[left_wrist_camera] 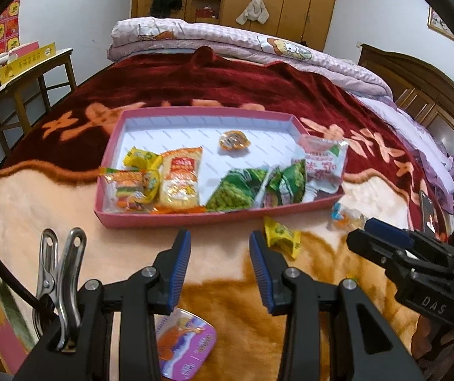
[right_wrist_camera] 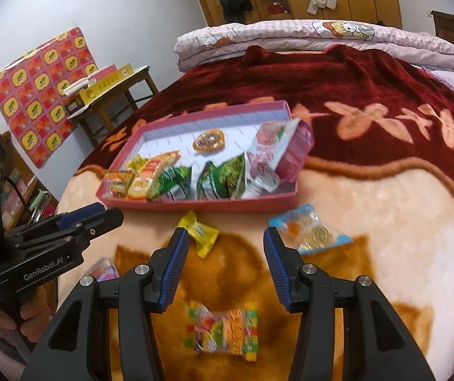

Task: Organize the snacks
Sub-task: 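Withdraw both tools from the box toward the remaining candies beside it, then grasp another yellow candy with the left tool while the right tool grasps the blue-wrapped candy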

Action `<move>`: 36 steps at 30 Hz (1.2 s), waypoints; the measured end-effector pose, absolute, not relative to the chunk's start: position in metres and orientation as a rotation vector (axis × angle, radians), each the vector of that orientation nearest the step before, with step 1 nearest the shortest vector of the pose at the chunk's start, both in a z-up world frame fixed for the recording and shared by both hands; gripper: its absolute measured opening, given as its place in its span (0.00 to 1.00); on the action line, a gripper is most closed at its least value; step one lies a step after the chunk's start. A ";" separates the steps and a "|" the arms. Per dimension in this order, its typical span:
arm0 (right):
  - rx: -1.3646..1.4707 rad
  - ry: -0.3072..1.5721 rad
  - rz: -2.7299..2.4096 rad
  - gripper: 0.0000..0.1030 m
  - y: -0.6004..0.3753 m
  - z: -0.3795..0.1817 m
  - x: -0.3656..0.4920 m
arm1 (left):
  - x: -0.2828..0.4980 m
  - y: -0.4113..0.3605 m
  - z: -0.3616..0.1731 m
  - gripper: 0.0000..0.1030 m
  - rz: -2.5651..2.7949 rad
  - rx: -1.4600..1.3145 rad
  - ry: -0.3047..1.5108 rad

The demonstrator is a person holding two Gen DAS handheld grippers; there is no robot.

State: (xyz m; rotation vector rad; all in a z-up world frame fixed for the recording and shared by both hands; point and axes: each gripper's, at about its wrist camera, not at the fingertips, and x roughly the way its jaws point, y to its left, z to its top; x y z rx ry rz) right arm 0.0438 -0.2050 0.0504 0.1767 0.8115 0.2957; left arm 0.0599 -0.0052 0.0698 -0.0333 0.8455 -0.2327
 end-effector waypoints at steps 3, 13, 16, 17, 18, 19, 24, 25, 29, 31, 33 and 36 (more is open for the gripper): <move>0.173 0.821 0.286 0.49 -0.209 0.047 0.041 | 0.059 -0.012 0.066 0.39 -0.246 -0.030 0.859; 0.195 0.826 0.230 0.49 -0.233 0.039 0.044 | 0.062 -0.036 0.051 0.39 -0.275 -0.011 0.895; 0.199 0.826 0.228 0.49 -0.238 0.039 0.046 | 0.065 -0.045 0.048 0.39 -0.282 -0.001 0.907; 0.197 0.824 0.223 0.49 -0.240 0.039 0.048 | 0.067 -0.050 0.047 0.39 -0.287 0.004 0.908; 0.197 0.824 0.222 0.49 -0.241 0.040 0.049 | 0.068 -0.053 0.047 0.39 -0.290 0.010 0.908; 0.197 0.824 0.221 0.49 -0.243 0.040 0.050 | 0.069 -0.056 0.046 0.39 -0.294 0.014 0.908; 0.196 0.828 0.217 0.49 -0.249 0.037 0.058 | 0.077 -0.071 0.041 0.39 -0.312 0.035 0.916; 0.198 0.829 0.216 0.49 -0.249 0.037 0.059 | 0.078 -0.074 0.039 0.39 -0.314 0.038 0.919; 0.193 0.839 0.208 0.49 -0.252 0.032 0.066 | 0.084 -0.080 0.031 0.39 -0.297 0.059 0.928; 0.187 0.843 0.202 0.49 -0.252 0.029 0.069 | 0.085 -0.081 0.027 0.39 -0.291 0.067 0.932; 0.186 0.849 0.201 0.49 -0.253 0.026 0.072 | 0.087 -0.082 0.023 0.39 -0.282 0.079 0.934; 0.184 0.857 0.193 0.49 -0.254 0.020 0.078 | 0.089 -0.084 0.019 0.39 -0.277 0.091 0.933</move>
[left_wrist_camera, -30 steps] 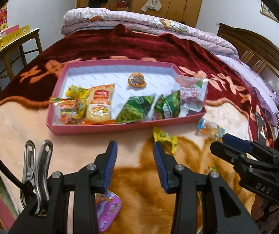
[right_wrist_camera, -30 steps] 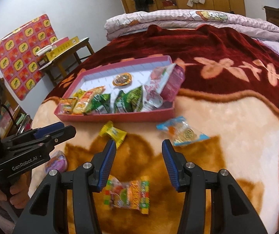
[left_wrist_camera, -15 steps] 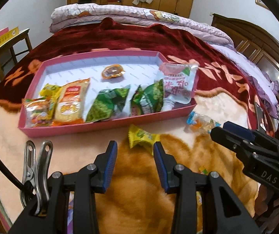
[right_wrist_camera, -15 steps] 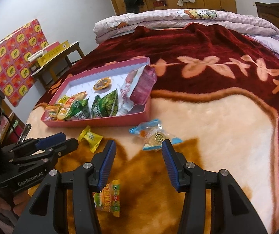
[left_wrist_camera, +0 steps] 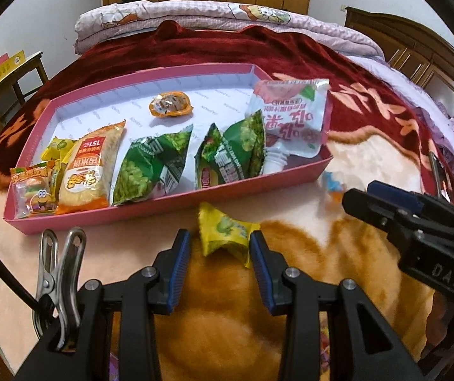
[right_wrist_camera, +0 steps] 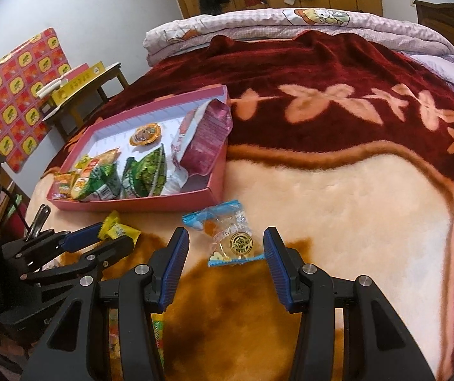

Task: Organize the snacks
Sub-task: 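Grasp another yellow candy with the left tool while the right tool grasps the blue-wrapped candy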

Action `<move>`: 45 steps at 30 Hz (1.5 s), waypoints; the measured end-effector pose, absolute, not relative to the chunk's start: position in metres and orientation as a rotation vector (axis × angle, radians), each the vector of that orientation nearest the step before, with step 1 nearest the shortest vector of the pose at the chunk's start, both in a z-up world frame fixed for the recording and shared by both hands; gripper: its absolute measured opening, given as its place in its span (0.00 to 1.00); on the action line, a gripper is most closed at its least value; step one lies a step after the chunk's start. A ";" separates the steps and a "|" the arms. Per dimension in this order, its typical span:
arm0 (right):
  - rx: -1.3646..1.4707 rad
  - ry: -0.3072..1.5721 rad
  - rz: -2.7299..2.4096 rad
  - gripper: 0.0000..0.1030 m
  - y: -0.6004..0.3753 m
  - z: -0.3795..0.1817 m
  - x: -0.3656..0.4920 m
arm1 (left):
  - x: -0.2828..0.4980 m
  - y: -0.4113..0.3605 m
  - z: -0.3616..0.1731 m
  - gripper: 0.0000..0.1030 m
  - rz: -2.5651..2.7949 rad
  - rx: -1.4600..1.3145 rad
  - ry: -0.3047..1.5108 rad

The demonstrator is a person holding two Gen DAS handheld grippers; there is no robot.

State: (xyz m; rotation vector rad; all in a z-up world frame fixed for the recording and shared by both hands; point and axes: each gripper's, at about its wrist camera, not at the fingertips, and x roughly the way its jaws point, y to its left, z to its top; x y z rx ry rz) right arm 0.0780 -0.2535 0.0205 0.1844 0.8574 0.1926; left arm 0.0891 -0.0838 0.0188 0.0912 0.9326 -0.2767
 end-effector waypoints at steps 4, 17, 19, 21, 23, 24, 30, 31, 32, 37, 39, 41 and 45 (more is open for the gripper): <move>0.186 0.860 0.191 0.49 -0.255 0.015 0.083 | 0.091 -0.086 0.018 0.39 -0.279 0.100 0.917; 0.197 0.844 0.182 0.49 -0.257 0.005 0.083 | 0.091 -0.093 0.014 0.42 -0.291 0.122 0.885; 0.181 0.840 0.176 0.49 -0.255 0.005 0.081 | 0.091 -0.092 0.014 0.42 -0.292 0.118 0.886; 0.166 0.835 0.167 0.48 -0.253 0.005 0.081 | 0.091 -0.092 0.014 0.42 -0.291 0.117 0.883; 0.141 0.832 0.153 0.46 -0.250 0.004 0.080 | 0.090 -0.091 0.014 0.41 -0.290 0.118 0.878; 0.127 0.831 0.146 0.45 -0.249 0.004 0.080 | 0.089 -0.090 0.014 0.39 -0.290 0.118 0.875; 0.066 0.821 0.112 0.42 -0.240 0.004 0.075 | 0.085 -0.087 0.015 0.30 -0.304 0.116 0.869; 0.070 0.820 0.112 0.41 -0.240 0.004 0.074 | 0.085 -0.087 0.015 0.28 -0.306 0.117 0.868; 0.075 0.817 0.112 0.40 -0.241 0.005 0.074 | 0.085 -0.087 0.015 0.27 -0.311 0.117 0.868; 0.076 0.800 0.122 0.33 -0.239 0.007 0.070 | 0.083 -0.085 0.016 0.26 -0.319 0.113 0.868; 0.075 0.799 0.130 0.33 -0.237 0.008 0.069 | 0.081 -0.083 0.017 0.26 -0.319 0.112 0.868; 0.081 0.800 0.137 0.33 -0.236 0.008 0.069 | 0.080 -0.081 0.018 0.26 -0.318 0.109 0.867; 0.095 0.799 0.154 0.31 -0.234 0.010 0.066 | 0.078 -0.078 0.021 0.26 -0.319 0.097 0.867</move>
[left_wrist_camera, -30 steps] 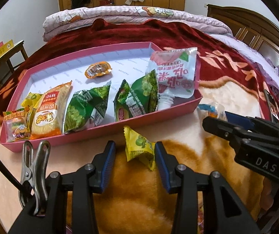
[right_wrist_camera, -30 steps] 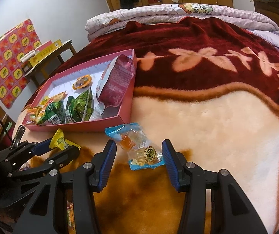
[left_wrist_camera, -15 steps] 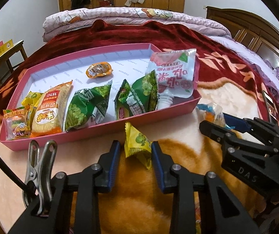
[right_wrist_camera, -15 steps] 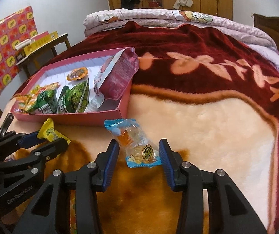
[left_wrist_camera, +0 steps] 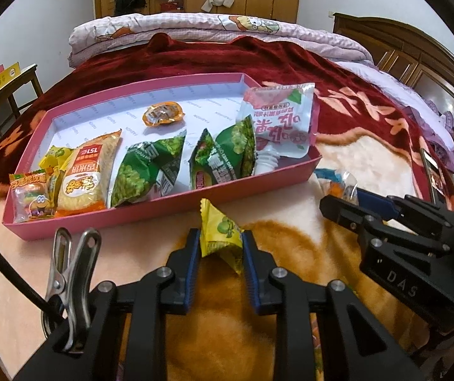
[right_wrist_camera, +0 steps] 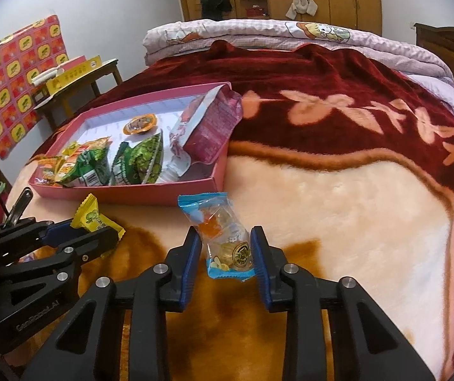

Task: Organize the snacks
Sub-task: 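Grasp another yellow candy with the left tool while the right tool grasps the blue-wrapped candy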

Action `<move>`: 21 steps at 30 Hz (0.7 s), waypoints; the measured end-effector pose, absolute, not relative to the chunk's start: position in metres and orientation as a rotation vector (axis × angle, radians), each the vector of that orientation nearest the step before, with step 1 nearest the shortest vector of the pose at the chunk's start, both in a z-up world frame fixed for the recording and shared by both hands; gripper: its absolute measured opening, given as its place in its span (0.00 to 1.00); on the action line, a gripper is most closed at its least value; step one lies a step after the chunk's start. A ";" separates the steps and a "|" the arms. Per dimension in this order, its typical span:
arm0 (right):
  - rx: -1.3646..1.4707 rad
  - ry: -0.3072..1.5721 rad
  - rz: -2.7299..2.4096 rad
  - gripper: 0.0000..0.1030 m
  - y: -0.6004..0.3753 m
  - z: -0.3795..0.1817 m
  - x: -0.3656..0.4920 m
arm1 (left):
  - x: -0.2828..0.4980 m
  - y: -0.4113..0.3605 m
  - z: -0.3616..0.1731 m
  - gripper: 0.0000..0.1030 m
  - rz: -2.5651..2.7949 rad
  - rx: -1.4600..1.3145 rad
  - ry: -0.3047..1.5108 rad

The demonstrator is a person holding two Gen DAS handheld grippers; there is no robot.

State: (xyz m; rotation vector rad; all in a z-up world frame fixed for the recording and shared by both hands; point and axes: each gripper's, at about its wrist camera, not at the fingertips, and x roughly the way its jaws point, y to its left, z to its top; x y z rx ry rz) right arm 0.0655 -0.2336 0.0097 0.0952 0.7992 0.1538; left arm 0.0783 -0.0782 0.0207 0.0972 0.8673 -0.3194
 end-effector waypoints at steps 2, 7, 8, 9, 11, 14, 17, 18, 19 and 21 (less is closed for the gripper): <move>0.100 0.798 0.159 0.31 -0.232 0.010 0.063 | 0.078 -0.076 0.022 0.26 -0.318 0.092 0.866; 0.123 0.788 0.175 0.30 -0.230 0.014 0.056 | 0.075 -0.068 0.026 0.26 -0.311 0.070 0.864; 0.129 0.785 0.179 0.30 -0.230 0.016 0.056 | 0.075 -0.066 0.027 0.26 -0.310 0.066 0.862; 0.134 0.782 0.184 0.30 -0.229 0.017 0.055 | 0.074 -0.064 0.029 0.26 -0.309 0.062 0.858; 0.151 0.774 0.200 0.29 -0.228 0.021 0.052 | 0.072 -0.061 0.033 0.26 -0.307 0.056 0.849; 0.168 0.768 0.223 0.29 -0.225 0.025 0.048 | 0.068 -0.056 0.040 0.26 -0.306 0.046 0.830; 0.168 0.760 0.239 0.29 -0.219 0.031 0.044 | 0.065 -0.051 0.047 0.26 -0.304 0.040 0.812; 0.167 0.759 0.244 0.29 -0.217 0.032 0.044 | 0.064 -0.050 0.049 0.26 -0.304 0.040 0.807; 0.166 0.757 0.252 0.29 -0.215 0.034 0.044 | 0.064 -0.049 0.050 0.26 -0.302 0.039 0.802; 0.165 0.753 0.260 0.29 -0.212 0.037 0.043 | 0.062 -0.047 0.054 0.26 -0.301 0.040 0.793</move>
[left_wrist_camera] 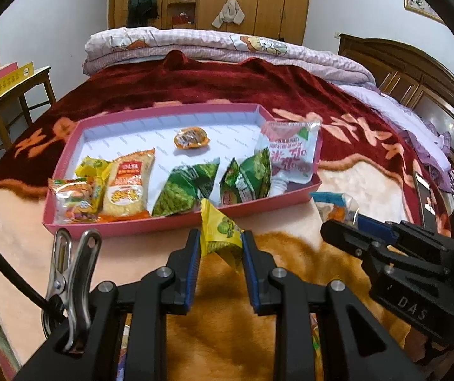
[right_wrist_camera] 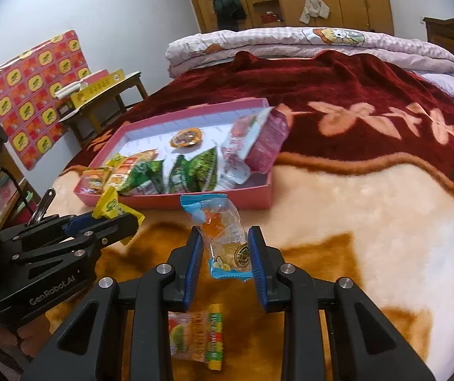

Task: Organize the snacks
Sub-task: 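Carry the yellow candy with the left tool while the right tool carries the blue candy over the box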

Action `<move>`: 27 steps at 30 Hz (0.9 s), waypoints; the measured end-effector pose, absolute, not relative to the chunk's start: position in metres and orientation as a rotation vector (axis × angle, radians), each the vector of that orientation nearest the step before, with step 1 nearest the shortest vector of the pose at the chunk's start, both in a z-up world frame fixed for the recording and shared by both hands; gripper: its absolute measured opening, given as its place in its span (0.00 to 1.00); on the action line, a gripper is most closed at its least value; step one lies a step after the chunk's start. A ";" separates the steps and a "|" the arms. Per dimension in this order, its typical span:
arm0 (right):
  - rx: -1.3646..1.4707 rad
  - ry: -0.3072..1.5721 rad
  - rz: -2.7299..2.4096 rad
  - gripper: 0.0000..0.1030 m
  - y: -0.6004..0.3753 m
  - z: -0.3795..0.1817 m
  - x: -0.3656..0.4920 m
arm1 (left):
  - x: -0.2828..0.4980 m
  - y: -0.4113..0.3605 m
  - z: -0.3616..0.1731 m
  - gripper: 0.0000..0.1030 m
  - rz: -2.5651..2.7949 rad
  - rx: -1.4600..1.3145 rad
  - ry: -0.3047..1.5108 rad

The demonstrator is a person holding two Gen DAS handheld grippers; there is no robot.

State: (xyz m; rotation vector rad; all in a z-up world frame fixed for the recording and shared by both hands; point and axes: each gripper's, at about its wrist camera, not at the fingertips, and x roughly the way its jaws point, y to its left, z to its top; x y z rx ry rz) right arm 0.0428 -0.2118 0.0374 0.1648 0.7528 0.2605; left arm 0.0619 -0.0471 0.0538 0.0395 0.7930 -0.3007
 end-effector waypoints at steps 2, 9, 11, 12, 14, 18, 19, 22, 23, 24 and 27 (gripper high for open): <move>0.162 0.749 0.269 0.29 -0.209 0.040 0.041 | 0.061 -0.046 0.057 0.26 -0.299 0.041 0.785; 0.139 0.749 0.295 0.29 -0.198 0.048 0.042 | 0.065 -0.040 0.070 0.26 -0.295 0.054 0.757; 0.130 0.743 0.297 0.29 -0.196 0.050 0.043 | 0.068 -0.039 0.073 0.26 -0.293 0.055 0.753; 0.126 0.740 0.297 0.29 -0.194 0.052 0.043 | 0.070 -0.039 0.074 0.26 -0.292 0.055 0.753; 0.124 0.736 0.301 0.29 -0.194 0.055 0.044 | 0.074 -0.037 0.076 0.26 -0.293 0.056 0.752; 0.123 0.723 0.308 0.29 -0.192 0.063 0.050 | 0.082 -0.035 0.085 0.26 -0.289 0.058 0.734; 0.120 0.720 0.308 0.29 -0.192 0.064 0.051 | 0.083 -0.034 0.087 0.26 -0.287 0.061 0.726; 0.117 0.713 0.313 0.29 -0.189 0.070 0.057 | 0.089 -0.032 0.095 0.26 -0.283 0.066 0.705; 0.118 0.711 0.315 0.29 -0.188 0.071 0.060 | 0.091 -0.032 0.097 0.26 -0.280 0.068 0.700; 0.120 0.710 0.317 0.29 -0.188 0.073 0.063 | 0.095 -0.032 0.099 0.26 -0.277 0.071 0.695; 0.124 0.708 0.320 0.29 -0.188 0.076 0.069 | 0.103 -0.030 0.101 0.26 -0.270 0.072 0.689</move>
